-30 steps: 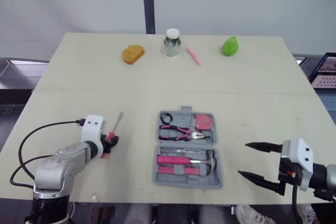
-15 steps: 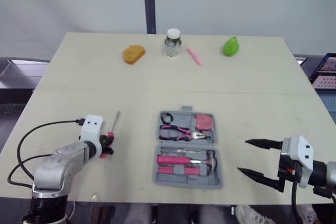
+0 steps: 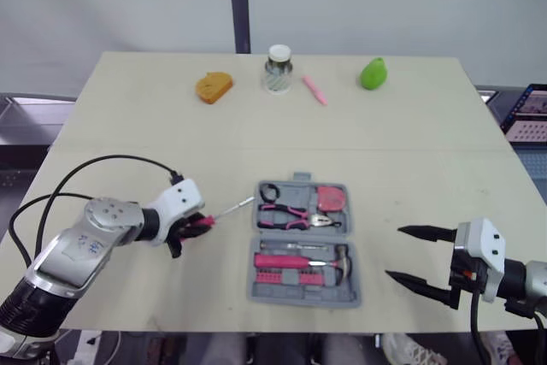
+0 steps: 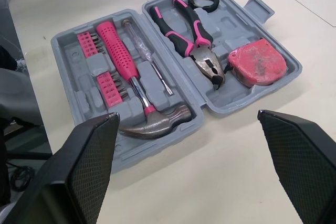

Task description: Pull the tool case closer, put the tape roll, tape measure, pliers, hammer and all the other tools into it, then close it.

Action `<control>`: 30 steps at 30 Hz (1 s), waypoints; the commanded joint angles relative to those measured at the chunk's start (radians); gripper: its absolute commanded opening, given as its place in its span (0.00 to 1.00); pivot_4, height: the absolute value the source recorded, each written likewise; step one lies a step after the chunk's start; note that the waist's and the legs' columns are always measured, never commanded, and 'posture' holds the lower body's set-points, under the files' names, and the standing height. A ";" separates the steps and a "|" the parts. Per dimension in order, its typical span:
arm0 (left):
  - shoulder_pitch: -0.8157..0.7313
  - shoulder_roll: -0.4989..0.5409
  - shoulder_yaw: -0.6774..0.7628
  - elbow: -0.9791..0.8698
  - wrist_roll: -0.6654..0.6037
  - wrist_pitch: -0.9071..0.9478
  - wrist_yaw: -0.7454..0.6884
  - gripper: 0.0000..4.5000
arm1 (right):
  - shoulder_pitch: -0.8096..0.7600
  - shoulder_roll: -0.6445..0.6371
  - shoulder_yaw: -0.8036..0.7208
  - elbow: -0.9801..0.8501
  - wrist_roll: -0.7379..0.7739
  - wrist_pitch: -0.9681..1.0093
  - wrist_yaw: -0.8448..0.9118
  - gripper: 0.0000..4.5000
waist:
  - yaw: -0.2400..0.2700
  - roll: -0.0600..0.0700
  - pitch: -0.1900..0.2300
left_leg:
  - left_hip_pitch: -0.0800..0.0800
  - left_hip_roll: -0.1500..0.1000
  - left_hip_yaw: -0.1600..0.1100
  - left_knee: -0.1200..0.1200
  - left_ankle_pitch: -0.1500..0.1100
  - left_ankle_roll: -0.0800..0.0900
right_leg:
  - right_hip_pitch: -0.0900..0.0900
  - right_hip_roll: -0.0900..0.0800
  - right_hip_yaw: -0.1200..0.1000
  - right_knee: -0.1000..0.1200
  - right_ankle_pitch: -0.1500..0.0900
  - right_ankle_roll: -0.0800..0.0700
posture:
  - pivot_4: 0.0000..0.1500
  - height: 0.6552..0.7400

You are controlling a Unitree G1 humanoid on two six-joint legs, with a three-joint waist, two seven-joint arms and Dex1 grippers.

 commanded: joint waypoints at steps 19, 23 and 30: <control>-0.326 -0.205 -0.319 -0.100 0.099 0.081 -0.172 0.13 | 0.110 -0.019 -0.115 -0.004 0.027 -0.080 0.114 1.00 | 0.004 -0.002 0.001 | 0.000 -0.002 0.000 0.001 0.002 0.003 | 0.001 0.000 0.001 0.001 0.001 0.002 | 1.00 0.47; -0.358 -0.220 -0.384 -0.108 0.122 0.107 -0.195 0.13 | 0.136 -0.019 -0.118 -0.012 0.019 -0.092 0.128 1.00 | 0.002 -0.002 0.001 | 0.000 -0.001 -0.001 0.001 0.002 0.003 | 0.001 0.001 0.001 0.001 0.001 0.002 | 1.00 0.47; -0.398 -0.254 -0.486 -0.100 0.209 0.087 -0.190 0.13 | 0.151 -0.013 -0.088 -0.024 0.012 -0.091 0.116 1.00 | 0.003 -0.002 0.001 | 0.000 -0.002 -0.001 0.002 0.003 0.003 | 0.001 0.001 0.001 0.001 0.001 0.002 | 1.00 0.47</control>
